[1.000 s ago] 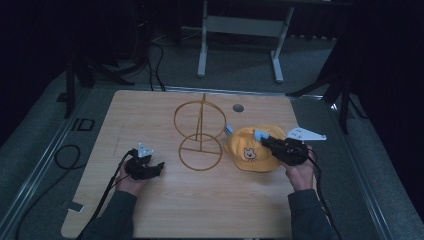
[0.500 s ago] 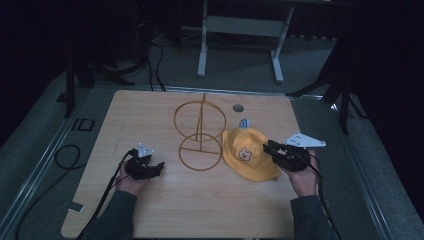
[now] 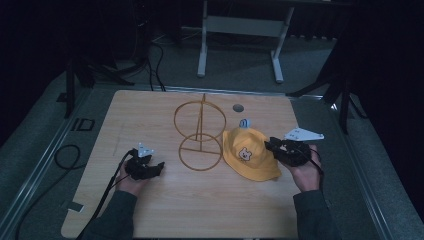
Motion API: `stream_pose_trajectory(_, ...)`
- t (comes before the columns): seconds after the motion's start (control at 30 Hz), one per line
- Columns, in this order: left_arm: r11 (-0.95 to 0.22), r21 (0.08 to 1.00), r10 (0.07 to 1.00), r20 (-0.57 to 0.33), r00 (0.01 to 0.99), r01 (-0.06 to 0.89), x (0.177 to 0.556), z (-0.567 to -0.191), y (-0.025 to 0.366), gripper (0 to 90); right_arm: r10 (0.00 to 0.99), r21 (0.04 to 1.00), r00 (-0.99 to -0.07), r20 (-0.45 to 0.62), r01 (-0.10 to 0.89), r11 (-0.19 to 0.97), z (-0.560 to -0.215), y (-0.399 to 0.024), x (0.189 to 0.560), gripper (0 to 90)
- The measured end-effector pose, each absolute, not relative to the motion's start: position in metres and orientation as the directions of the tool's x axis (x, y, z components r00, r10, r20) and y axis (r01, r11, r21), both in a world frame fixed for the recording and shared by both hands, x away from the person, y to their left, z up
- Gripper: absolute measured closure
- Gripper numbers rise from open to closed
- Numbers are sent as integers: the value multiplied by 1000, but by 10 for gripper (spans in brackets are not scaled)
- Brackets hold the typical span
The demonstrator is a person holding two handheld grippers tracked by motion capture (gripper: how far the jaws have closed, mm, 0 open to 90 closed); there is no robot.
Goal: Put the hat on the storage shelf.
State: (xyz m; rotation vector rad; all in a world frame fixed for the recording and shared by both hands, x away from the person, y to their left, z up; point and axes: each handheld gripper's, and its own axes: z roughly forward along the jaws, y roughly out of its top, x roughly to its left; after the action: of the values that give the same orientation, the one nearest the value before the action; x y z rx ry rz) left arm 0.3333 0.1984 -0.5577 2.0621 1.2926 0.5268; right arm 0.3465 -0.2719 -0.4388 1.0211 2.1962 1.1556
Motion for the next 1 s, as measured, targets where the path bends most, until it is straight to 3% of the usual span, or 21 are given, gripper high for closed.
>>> stream_pose_trajectory(1.0,-309,701,900,-3,436,643,334,-558,198,396,750,752,-653,-105,442,489,-431,-257,373,634)
